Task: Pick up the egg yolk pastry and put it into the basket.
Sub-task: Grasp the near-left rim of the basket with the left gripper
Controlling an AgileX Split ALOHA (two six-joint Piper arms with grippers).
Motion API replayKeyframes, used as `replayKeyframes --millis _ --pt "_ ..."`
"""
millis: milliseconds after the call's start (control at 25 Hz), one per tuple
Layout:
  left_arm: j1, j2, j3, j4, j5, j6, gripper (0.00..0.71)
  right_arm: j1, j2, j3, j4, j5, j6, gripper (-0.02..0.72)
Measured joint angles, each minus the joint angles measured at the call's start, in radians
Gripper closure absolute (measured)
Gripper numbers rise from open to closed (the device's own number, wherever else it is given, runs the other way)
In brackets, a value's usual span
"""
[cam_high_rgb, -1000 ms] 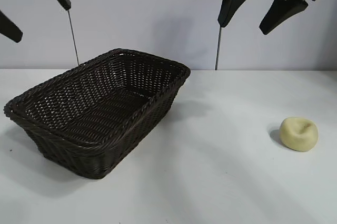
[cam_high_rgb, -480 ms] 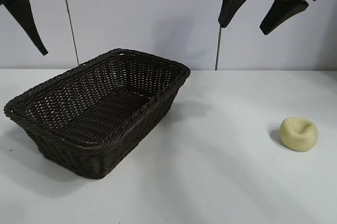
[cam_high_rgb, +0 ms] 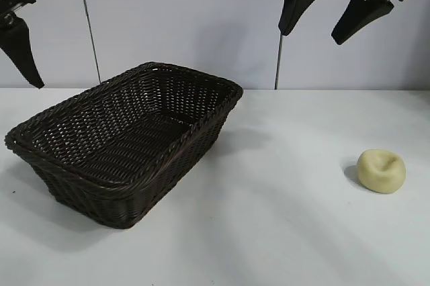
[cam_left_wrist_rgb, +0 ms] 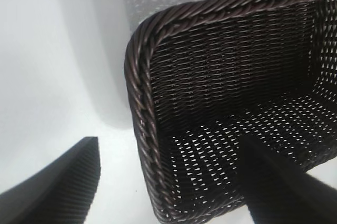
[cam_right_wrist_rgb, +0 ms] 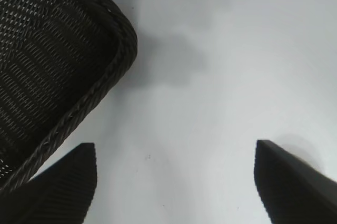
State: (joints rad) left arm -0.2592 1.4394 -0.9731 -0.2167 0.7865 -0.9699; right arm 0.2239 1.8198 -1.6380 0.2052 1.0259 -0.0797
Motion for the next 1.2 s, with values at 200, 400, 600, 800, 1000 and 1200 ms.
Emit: replayKeyframes --millis 200,400,600,800,1000,1200 --pt "0.000 0.000 0.001 0.002 -0.027 -0.001 0.184 0.000 0.000 0.000 0.000 0.000 0.000 0.113" --pt "0.000 0.011 0.008 0.003 -0.039 -0.003 0.184 0.000 0.000 0.000 0.000 0.000 0.001 0.113" --pt "0.000 0.088 0.008 0.003 -0.050 -0.004 0.184 0.000 0.000 0.000 0.000 0.001 0.001 0.113" --pt "0.000 0.181 0.008 0.016 -0.093 -0.004 0.184 0.000 0.000 0.000 0.000 0.001 0.001 0.113" --pt "0.000 0.277 0.008 0.016 -0.147 -0.004 0.184 0.000 0.000 0.000 0.000 0.001 0.003 0.113" --pt "0.000 0.349 0.008 -0.018 -0.174 0.001 0.184 0.000 0.000 0.000 0.000 0.001 0.003 0.113"
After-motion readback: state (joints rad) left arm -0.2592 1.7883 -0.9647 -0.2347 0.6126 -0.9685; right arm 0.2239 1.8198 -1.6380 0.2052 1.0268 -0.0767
